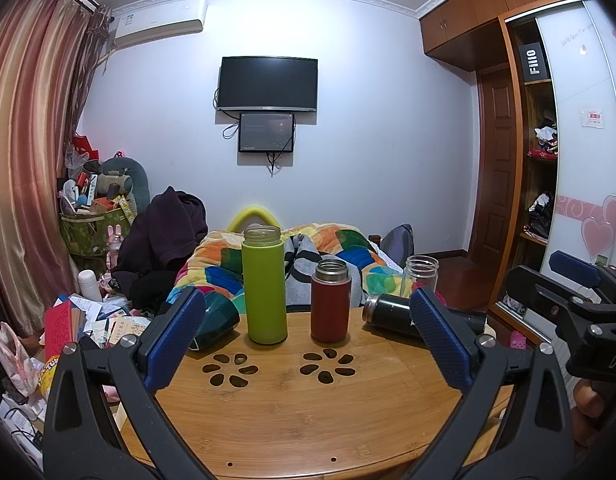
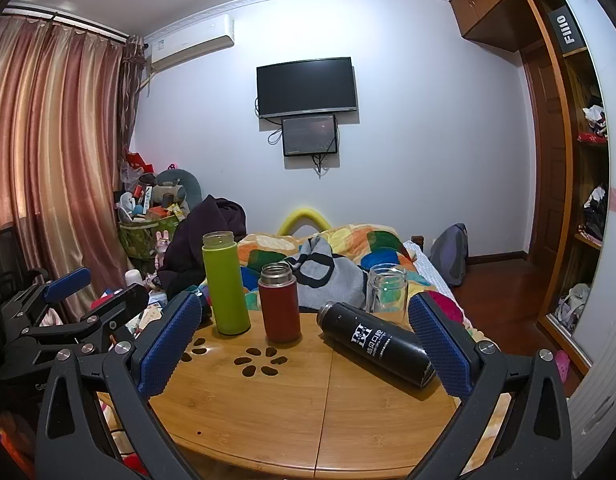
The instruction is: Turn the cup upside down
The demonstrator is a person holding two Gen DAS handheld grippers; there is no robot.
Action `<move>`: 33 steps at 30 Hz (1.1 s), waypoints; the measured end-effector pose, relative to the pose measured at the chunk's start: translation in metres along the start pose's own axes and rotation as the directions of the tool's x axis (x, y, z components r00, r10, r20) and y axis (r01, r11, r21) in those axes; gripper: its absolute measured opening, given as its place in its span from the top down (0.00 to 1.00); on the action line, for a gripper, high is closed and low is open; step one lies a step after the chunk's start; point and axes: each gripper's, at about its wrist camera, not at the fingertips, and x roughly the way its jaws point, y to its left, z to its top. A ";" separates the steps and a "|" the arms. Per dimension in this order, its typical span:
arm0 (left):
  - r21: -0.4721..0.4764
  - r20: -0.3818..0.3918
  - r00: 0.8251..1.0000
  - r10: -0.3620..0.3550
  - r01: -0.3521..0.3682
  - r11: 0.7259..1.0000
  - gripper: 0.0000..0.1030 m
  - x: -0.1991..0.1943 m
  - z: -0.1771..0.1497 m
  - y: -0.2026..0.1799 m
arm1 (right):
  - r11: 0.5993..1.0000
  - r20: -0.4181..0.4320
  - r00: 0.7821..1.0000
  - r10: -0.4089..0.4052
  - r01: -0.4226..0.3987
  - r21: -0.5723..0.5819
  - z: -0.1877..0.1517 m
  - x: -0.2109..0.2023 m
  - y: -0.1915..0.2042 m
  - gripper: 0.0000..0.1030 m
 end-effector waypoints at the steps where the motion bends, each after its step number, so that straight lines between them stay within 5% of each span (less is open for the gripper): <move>1: 0.000 0.000 1.000 0.000 0.000 1.000 0.00 0.000 0.000 0.000 | 1.000 0.001 1.000 0.001 -0.001 -0.001 0.000 -0.001 0.000 0.00; 33: 0.005 -0.045 0.999 -0.019 0.019 1.000 0.00 0.022 0.003 0.009 | 1.000 -0.013 1.000 -0.001 0.001 -0.011 -0.007 0.009 -0.004 0.00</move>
